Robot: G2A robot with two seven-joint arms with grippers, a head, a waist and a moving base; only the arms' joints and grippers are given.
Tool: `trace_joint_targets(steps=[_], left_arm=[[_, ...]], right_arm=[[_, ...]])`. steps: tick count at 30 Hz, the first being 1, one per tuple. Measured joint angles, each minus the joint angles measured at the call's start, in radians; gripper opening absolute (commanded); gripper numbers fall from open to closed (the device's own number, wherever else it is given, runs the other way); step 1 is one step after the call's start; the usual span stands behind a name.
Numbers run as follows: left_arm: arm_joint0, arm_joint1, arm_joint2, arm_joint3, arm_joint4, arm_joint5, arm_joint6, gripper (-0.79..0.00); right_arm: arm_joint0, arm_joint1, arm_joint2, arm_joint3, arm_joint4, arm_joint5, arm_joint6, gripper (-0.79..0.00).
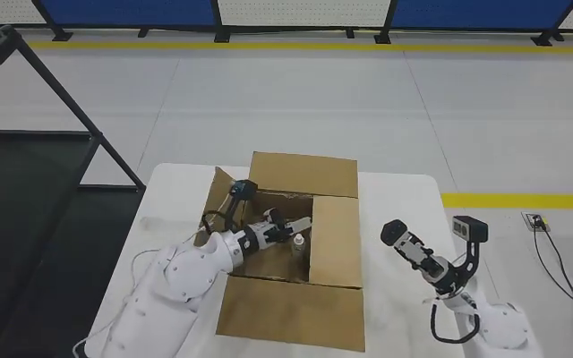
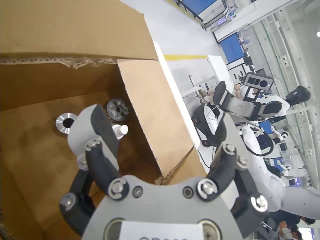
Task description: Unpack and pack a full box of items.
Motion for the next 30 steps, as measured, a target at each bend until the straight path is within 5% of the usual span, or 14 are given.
trace_joint_targets(steps=[17, 30], left_arm=[[-0.147, -0.058, 0.132, 0.228, -0.238, -0.022, -0.057, 0.0], [-0.22, -0.101, 0.234, 0.348, -0.264, -0.033, -0.085, 0.0]], right_arm=[[-0.027, 0.027, -0.005, -0.013, 0.031, -0.018, -0.007, 0.0], [-0.05, 0.045, -0.009, -0.02, 0.039, -0.032, -0.026, 0.0]])
